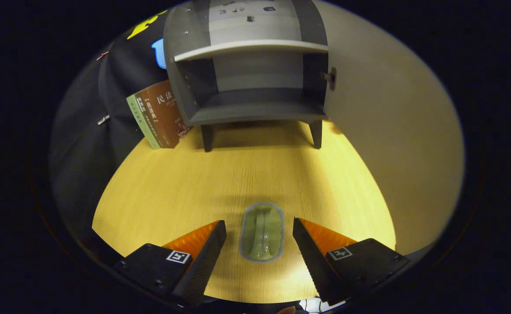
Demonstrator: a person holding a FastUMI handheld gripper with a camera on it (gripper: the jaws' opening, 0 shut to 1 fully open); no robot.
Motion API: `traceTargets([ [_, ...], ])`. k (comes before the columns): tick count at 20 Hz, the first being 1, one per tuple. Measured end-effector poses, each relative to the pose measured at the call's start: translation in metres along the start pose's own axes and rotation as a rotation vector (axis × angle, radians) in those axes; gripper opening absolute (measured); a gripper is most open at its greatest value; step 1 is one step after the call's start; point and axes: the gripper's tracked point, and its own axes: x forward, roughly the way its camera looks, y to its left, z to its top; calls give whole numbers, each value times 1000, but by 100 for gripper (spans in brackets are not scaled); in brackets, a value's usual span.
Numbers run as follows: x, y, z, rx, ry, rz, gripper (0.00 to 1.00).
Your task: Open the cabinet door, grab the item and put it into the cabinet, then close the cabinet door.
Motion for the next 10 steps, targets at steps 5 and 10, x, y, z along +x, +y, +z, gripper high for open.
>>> traceTargets([
  [5, 12, -6, -20, -28, 91, -37, 89],
  [10, 12, -12, -18, -30, 95, -83, 46],
])
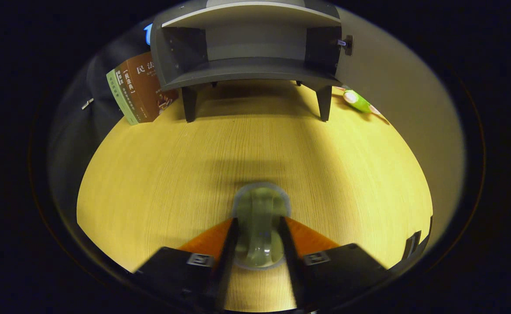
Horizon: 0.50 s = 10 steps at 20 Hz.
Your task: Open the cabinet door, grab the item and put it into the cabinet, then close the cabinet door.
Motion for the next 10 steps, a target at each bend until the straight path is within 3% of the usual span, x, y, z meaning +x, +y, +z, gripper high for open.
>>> traceTargets([
  [1, 3, -3, -5, -5, 17, -16, 24],
  [3, -1, -4, 0, -13, 5, -15, 24],
  [5, -4, -4, 1, 14, 3, -6, 16],
  [10, -31, -11, 25, 58, -39, 6, 16],
])
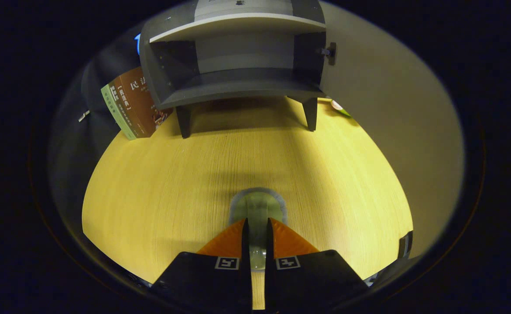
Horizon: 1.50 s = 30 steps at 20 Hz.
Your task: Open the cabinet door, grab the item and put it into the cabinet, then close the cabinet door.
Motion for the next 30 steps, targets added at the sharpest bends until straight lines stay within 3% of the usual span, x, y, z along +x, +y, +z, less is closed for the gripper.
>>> traceTargets([
  [6, -62, -1, 58, -18, -94, 9, 15],
  [17, -154, 33, 230, -29, -256, 102, 16],
  [22, -163, 37, 319, -29, -343, 93, 16],
  [30, -110, 45, 415, -16, -359, 46, 16],
])
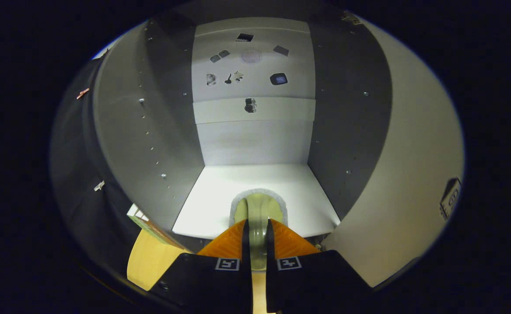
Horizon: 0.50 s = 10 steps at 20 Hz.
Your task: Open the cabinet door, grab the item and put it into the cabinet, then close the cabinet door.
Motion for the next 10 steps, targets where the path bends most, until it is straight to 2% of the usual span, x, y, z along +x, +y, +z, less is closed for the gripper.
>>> traceTargets([
  [5, 55, 7, 1, 7, 35, -20, 16],
  [10, 88, 7, 3, 36, 32, -48, 17],
])
